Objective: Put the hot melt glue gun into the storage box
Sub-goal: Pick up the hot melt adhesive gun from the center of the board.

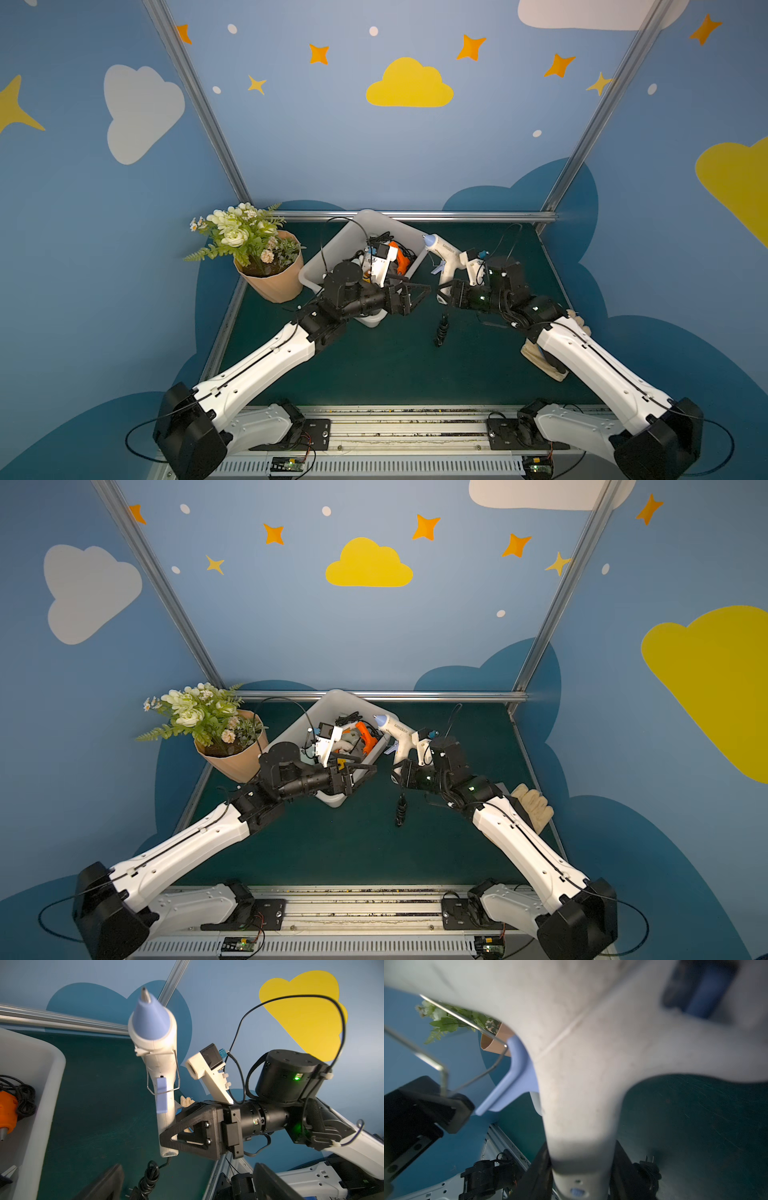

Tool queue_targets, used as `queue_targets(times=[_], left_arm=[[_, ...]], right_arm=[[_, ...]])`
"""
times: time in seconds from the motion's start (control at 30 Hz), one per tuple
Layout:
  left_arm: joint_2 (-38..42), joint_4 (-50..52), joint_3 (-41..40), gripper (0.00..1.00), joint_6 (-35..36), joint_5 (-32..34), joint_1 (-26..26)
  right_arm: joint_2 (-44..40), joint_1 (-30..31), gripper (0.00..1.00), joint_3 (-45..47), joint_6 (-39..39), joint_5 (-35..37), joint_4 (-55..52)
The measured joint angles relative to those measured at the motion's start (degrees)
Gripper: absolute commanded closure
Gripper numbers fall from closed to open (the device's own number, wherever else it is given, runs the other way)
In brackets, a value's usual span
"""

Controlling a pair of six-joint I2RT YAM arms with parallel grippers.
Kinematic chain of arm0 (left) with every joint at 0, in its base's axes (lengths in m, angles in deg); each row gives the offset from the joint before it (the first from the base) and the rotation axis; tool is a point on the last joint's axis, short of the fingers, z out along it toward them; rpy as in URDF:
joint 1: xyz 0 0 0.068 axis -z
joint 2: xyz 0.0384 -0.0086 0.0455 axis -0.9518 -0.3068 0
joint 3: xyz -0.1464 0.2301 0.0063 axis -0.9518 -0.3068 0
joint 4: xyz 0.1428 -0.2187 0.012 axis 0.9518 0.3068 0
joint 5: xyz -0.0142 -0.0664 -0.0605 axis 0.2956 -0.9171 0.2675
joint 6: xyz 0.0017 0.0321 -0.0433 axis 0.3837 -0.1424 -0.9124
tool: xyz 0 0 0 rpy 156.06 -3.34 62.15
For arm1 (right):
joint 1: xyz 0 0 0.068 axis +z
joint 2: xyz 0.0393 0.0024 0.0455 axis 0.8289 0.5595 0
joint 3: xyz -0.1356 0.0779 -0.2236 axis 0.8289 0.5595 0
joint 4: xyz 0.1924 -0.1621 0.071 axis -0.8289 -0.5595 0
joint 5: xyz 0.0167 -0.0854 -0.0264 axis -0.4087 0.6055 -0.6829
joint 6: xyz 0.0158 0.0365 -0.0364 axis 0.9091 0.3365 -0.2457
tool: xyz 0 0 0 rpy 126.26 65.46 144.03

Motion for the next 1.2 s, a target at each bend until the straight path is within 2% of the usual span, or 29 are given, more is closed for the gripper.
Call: queue_targets(times=[0.07, 0.27, 0.53, 0.77, 1.07, 1.17, 1.2], left_arm=[[-1.11, -0.85, 0.00, 0.02, 0.33, 1.29, 1.38], [-5.01, -3.82, 0.57, 0.20, 0.66, 3.19, 2.47], [-7.54, -8.02, 0.98, 0.30, -0.55, 5.42, 2.67], [-8.31, -9.92, 1.01, 0.43, -1.07, 9.16, 2.54], [-9.90, -10.01, 2.27, 0.52, -1.88, 8.76, 1.88], [-10.34, -10.21, 2.91, 0.52, -2.62, 7.82, 1.38], [-10.45, -10.43, 3.02, 0.49, -2.82, 7.58, 1.20]], right_arm=[[-1.09, 0.68, 1.00, 0.26, 0.46, 0.09, 1.09], [-2.19, 2.71, 1.00, 0.44, 0.74, 1.01, 2.84], [-2.19, 5.55, 1.00, 0.44, 0.42, 2.51, 2.91], [-2.12, 8.07, 1.00, 0.42, -0.22, 3.52, 2.97], [-0.44, 9.77, 1.00, -0.48, -0.39, 5.88, 3.30], [0.39, 10.43, 1.00, -1.29, -0.37, 6.88, 3.56], [0.61, 10.54, 1.00, -1.51, -0.39, 7.10, 3.56]])
